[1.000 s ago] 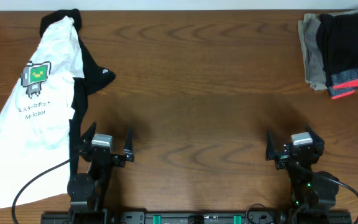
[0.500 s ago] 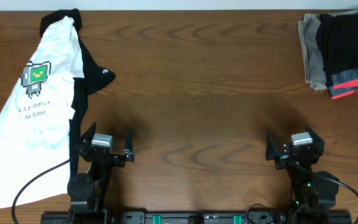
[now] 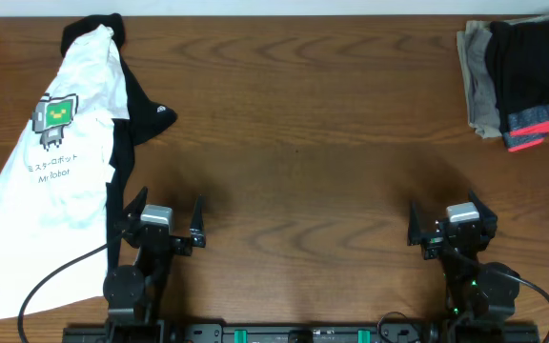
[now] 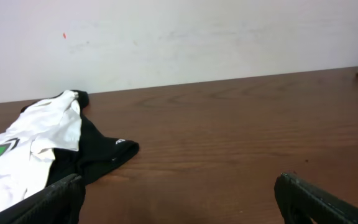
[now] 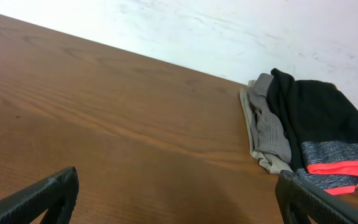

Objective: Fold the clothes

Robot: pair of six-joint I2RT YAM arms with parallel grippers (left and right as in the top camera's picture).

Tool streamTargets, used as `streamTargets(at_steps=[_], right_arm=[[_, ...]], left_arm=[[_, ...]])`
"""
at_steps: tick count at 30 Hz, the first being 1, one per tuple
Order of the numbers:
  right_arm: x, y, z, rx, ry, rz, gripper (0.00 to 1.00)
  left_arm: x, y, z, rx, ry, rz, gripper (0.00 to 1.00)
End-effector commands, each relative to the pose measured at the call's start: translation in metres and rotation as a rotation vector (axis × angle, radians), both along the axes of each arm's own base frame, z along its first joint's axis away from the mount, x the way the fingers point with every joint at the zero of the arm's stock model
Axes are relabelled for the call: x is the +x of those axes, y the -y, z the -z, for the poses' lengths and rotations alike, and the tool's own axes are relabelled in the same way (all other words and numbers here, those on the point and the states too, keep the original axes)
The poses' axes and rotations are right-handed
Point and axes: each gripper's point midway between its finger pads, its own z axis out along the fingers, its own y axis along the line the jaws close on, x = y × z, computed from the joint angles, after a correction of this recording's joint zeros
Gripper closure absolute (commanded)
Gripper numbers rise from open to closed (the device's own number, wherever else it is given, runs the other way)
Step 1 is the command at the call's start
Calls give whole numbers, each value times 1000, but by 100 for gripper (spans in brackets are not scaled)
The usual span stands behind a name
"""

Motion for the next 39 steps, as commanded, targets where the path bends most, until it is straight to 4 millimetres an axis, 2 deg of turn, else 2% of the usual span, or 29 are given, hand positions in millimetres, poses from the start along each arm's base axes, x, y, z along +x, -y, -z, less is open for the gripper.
streamTargets(at_steps=[1, 16, 21, 29, 39], right_arm=[[0, 3, 1, -11, 3, 15, 1], [0, 3, -1, -10, 11, 12, 1], [1, -6, -12, 8, 51, -38, 1], [2, -11, -29, 42, 110, -63, 1], [10, -10, -48, 42, 94, -65, 1]], left_arm=[[-1, -1, 15, -9, -50, -7, 2], [-1, -1, 15, -9, -47, -7, 2], [0, -1, 14, -11, -45, -7, 2], [0, -1, -12, -53, 32, -10, 2], [2, -1, -27, -53, 14, -11, 2]])
